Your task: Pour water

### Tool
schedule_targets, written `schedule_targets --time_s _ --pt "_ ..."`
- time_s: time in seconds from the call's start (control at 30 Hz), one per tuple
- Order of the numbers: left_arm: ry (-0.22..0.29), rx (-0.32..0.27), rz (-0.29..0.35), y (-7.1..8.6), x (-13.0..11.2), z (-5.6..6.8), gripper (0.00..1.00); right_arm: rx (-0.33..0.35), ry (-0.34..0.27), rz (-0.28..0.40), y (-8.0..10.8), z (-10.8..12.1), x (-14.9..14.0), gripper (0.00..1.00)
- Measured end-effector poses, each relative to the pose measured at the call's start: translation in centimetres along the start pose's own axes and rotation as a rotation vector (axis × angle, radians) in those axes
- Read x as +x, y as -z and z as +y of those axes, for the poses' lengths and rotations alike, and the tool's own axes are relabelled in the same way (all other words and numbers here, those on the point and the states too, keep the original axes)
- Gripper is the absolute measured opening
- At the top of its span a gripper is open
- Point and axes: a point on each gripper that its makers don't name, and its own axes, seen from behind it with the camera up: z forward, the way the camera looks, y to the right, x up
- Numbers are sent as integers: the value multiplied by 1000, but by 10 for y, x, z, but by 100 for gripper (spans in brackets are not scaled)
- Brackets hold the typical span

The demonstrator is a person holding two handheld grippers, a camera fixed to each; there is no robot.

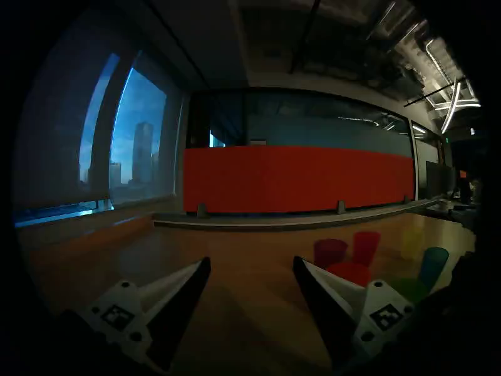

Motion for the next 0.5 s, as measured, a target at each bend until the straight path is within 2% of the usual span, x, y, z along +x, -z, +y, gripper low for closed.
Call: schedule_targets --time_s 0.5 --pt "0 0 0 0 0 0 98 -2 -2 -3 1 -1 1 100"
